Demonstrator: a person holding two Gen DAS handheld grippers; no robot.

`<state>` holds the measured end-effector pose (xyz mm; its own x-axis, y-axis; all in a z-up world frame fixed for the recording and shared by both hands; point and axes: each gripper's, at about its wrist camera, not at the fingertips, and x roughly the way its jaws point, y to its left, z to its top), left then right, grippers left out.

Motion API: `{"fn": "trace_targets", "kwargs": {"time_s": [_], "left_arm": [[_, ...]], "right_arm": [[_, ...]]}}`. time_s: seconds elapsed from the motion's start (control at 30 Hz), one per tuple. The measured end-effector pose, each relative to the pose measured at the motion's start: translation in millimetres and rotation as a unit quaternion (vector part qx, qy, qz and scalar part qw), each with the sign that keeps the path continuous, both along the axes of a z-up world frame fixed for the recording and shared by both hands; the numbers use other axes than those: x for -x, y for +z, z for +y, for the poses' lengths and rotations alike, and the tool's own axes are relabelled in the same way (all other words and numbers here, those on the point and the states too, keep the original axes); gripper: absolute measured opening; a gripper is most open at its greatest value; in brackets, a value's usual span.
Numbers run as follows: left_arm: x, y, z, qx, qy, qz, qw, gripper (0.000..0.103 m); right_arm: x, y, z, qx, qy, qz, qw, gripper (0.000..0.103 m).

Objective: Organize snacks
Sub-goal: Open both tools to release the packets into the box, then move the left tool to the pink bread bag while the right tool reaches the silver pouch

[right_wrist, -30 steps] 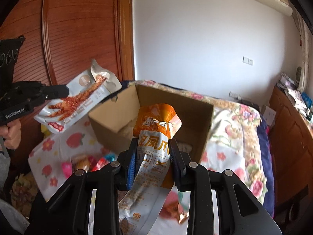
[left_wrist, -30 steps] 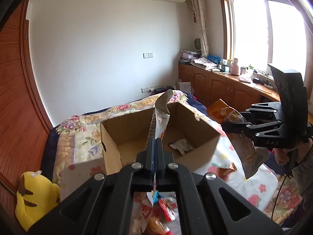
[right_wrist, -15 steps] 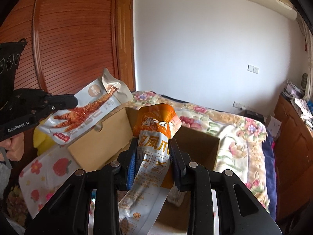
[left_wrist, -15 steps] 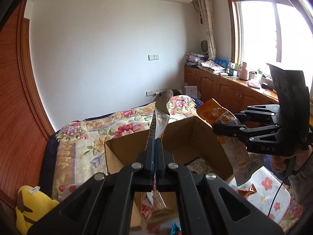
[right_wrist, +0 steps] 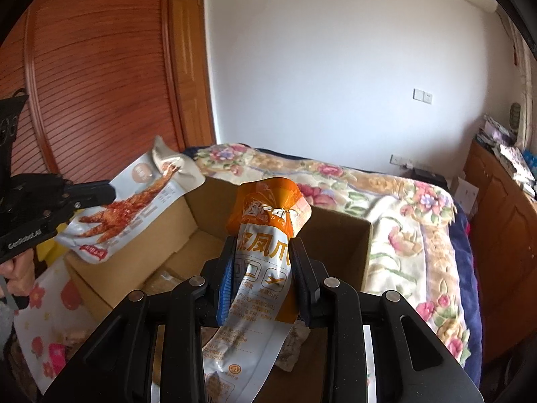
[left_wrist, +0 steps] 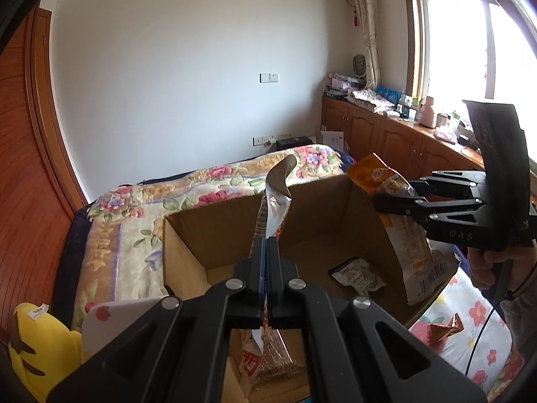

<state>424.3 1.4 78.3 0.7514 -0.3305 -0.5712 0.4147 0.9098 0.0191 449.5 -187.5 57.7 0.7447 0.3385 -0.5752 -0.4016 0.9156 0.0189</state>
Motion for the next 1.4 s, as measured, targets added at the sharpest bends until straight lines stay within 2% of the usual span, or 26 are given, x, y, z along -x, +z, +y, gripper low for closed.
{"fn": "trace_targets", "kwargs": {"time_s": [0.3, 0.47, 0.73, 0.9, 1.1, 1.4], "left_arm": [[-3.8, -17.8, -3.3, -0.009, 0.013, 0.009, 0.9998, 0.000], [-1.4, -16.3, 1.0, -0.002, 0.013, 0.011, 0.9999, 0.002], [22.6, -16.9, 6.8, -0.002, 0.015, 0.009, 0.9999, 0.003], [40.5, -13.4, 11.3, -0.005, 0.013, 0.005, 0.9999, 0.005], [61.8, -12.8, 18.9, -0.003, 0.018, 0.006, 0.9998, 0.007], [95.7, -21.7, 32.3, 0.001, 0.022, 0.010, 0.9997, 0.009]], "right_arm": [[-5.6, -23.6, 0.8, 0.008, -0.011, 0.021, 1.000, 0.031], [-5.2, -25.7, 2.1, 0.015, -0.013, 0.025, 0.999, 0.044], [7.9, -26.2, 4.3, 0.021, -0.005, 0.034, 0.999, 0.046], [18.7, -19.4, 4.0, 0.025, -0.010, 0.035, 0.999, 0.047], [36.5, -6.4, 4.4, 0.026, -0.013, 0.027, 0.999, 0.058], [68.4, 12.3, 11.2, 0.028, -0.013, 0.014, 0.999, 0.059]]}}
